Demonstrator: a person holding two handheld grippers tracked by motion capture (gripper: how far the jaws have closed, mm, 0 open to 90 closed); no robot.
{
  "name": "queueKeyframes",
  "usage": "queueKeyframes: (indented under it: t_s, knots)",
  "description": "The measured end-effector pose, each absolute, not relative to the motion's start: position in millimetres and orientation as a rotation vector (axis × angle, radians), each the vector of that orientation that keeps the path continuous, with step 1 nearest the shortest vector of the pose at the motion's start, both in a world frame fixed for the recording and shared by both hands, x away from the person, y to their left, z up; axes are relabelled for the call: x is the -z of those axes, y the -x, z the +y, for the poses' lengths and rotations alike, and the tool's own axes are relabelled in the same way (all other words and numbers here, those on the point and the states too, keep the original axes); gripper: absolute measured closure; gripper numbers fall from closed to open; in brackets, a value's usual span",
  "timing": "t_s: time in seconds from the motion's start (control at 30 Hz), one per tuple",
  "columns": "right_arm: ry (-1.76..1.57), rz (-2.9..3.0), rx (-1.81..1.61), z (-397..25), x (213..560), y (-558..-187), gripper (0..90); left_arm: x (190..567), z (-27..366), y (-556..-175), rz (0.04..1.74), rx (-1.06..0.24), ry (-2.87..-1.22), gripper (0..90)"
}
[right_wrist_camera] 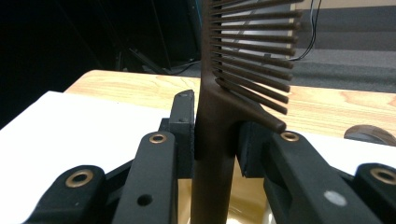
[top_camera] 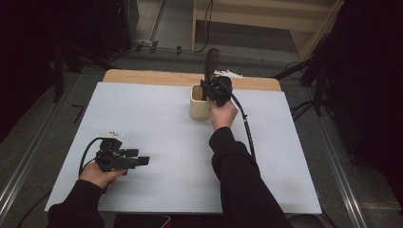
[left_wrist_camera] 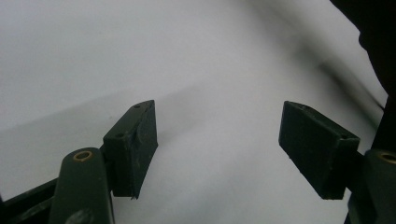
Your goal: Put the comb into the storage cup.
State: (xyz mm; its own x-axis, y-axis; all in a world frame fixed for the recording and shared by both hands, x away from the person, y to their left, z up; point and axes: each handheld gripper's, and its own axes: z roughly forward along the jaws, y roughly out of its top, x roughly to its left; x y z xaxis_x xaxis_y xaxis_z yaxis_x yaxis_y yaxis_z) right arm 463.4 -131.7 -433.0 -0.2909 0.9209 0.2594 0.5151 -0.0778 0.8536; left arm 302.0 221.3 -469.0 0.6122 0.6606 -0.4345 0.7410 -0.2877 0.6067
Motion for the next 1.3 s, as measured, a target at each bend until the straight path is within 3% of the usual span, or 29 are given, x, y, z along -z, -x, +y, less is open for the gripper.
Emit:
queueKeyframes:
  t_s: [0.3, 0.4, 0.5, 1.3]
  knots:
    - [-1.544, 1.825, -1.302, -130.7, 435.3, -463.9, 68.3, 469.3, 220.9, -302.0, 1.103, 0.125, -2.021, 28.5]
    - [-1.527, 1.855, -1.35, -133.1, 436.3, -465.5, 43.3, 469.4, 221.1, -302.2, 1.107, 0.122, -2.021, 28.5]
    - [-1.448, 1.843, -1.303, -136.8, 432.2, -462.8, 25.1, 469.5, 220.6, -302.2, 1.105, 0.122, -2.021, 28.5]
    - [-1.493, 1.912, -1.319, -165.1, 422.2, -445.1, 24.9, 469.5, 220.8, -308.2, 1.109, 0.127, -2.024, 28.5]
